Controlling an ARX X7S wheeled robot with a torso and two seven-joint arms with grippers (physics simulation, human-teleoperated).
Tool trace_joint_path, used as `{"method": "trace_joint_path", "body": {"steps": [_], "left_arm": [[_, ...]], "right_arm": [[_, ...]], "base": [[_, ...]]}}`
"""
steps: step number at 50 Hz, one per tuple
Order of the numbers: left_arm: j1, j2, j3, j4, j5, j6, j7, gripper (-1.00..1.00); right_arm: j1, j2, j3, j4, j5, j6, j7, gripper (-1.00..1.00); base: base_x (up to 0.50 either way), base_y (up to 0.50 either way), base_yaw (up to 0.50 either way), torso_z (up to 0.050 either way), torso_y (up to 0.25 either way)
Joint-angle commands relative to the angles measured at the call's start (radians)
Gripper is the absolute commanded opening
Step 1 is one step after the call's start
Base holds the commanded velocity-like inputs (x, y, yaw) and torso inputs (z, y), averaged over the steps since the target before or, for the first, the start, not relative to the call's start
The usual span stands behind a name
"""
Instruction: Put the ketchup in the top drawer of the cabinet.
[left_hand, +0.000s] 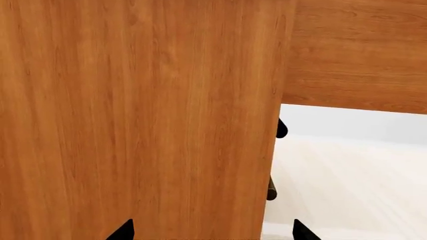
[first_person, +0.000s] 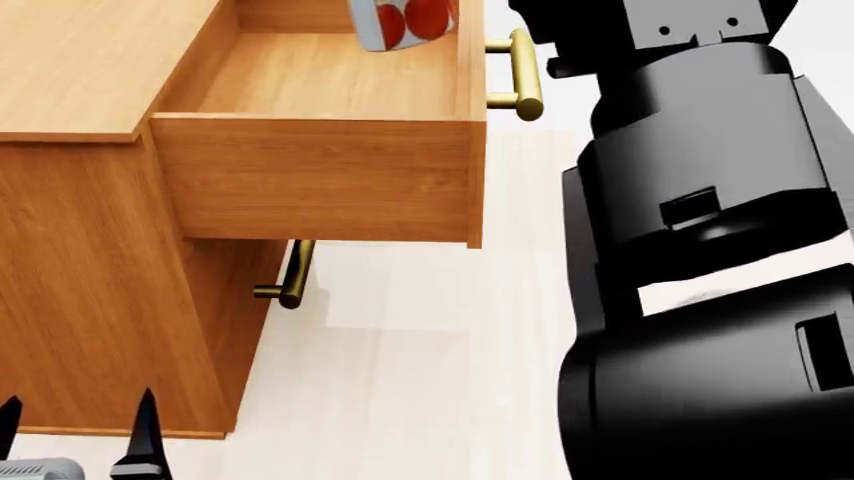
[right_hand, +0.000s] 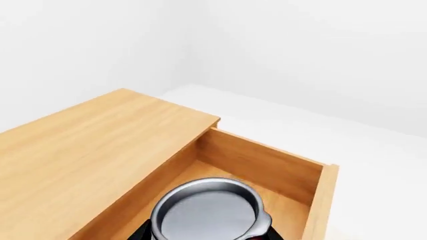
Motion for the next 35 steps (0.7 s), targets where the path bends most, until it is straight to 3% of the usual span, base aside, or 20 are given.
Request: {"method": "trace_joint_path", "body": {"steps": [1, 24, 31, 35], "left_arm": [[0.008, -0.003, -0.005, -0.004, -0.004, 0.011, -0.003, 1.0], [0.025, -0.012, -0.009, 0.015, -0.006, 0.021, -0.016, 1.0], [0.032, -0.015, -0.01, 0.015, -0.006, 0.027, -0.018, 1.0], [0.034, -0.016, -0.01, 0.011, -0.006, 0.03, -0.018, 1.0]], "right_arm": [[-0.014, 0.0, -0.088, 0.0, 0.087, -0.029, -0.02, -1.0], [-0.048, 0.0, -0.261, 0.0, 0.3, -0.09, 0.014, -1.0], [-0.064, 0.0, -0.159, 0.0, 0.223, -0.049, 0.055, -1.0], [-0.075, 0.0, -0.169, 0.0, 0.22, -0.049, 0.053, -1.0]], "base": [[0.0, 0.0, 0.0, 0.0, 0.0], [0.0, 0.0, 0.0, 0.0, 0.0], [0.0, 0.0, 0.0, 0.0, 0.0], [0.0, 0.0, 0.0, 0.004, 0.0]]}}
